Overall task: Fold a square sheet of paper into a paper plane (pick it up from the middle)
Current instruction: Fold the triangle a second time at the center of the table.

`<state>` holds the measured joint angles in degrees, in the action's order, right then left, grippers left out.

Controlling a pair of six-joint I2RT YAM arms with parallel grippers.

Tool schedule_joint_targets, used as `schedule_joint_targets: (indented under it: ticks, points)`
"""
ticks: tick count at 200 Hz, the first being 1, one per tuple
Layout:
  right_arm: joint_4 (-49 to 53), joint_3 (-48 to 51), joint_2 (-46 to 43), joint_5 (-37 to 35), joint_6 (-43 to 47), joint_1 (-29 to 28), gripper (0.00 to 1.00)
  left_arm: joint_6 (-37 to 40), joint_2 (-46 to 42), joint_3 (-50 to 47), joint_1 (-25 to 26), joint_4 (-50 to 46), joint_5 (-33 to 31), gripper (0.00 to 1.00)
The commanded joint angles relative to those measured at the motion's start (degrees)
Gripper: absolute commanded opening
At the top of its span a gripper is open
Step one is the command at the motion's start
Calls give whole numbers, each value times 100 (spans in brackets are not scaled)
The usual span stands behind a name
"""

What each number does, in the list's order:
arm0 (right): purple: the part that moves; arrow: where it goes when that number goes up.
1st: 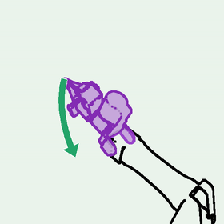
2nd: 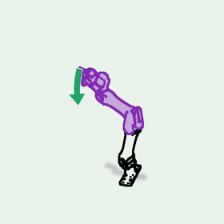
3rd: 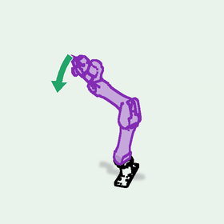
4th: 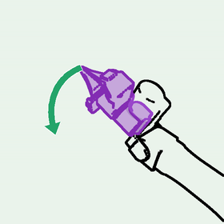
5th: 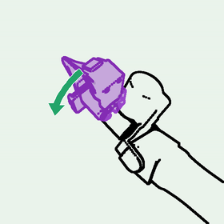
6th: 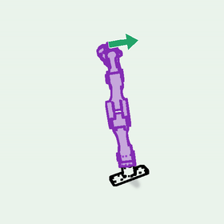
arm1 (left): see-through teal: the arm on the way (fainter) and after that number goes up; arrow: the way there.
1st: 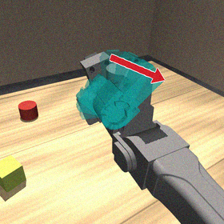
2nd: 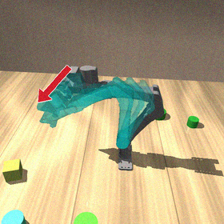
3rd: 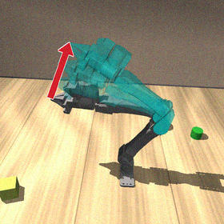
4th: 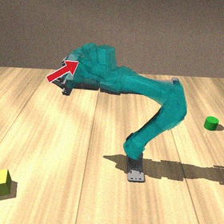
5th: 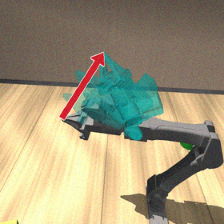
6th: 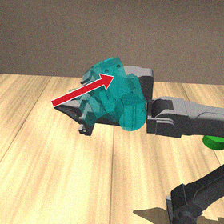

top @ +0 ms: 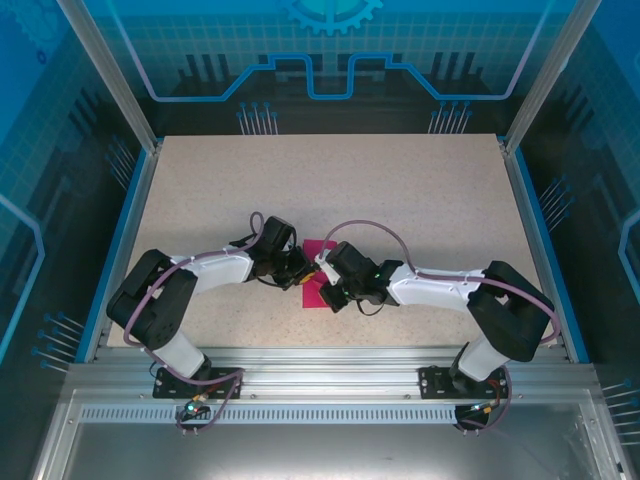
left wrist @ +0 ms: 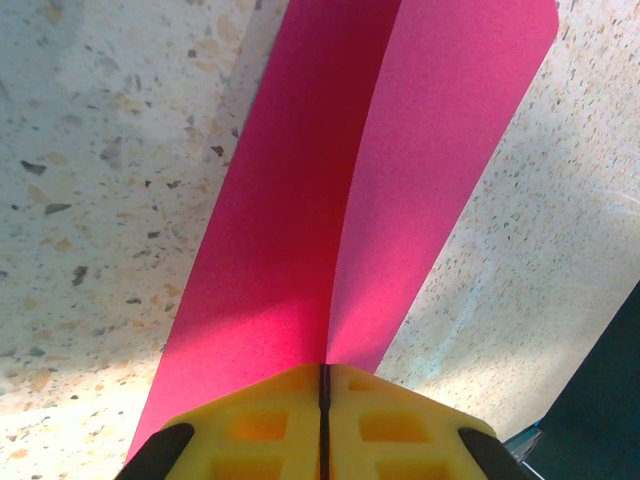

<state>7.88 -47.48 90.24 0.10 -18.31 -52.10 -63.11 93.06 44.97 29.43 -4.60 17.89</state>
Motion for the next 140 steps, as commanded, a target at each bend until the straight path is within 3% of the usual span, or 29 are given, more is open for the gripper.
schedule_joint_targets:
  ticks: [1,80,114,140]
  points:
    - [-111,113,-176,171,2,23,2,-33,74,188,21,-109,118,11]
    - [-216,80,295,1975,-197,894,0,376,-578,129,19,-644,-367,55]
    - [-112,-103,634,2522,-123,1164,0,531,-836,51,21,-804,-548,59]
    - [12,-238,800,2676,-3,1285,0,689,-940,26,72,-877,-572,54]
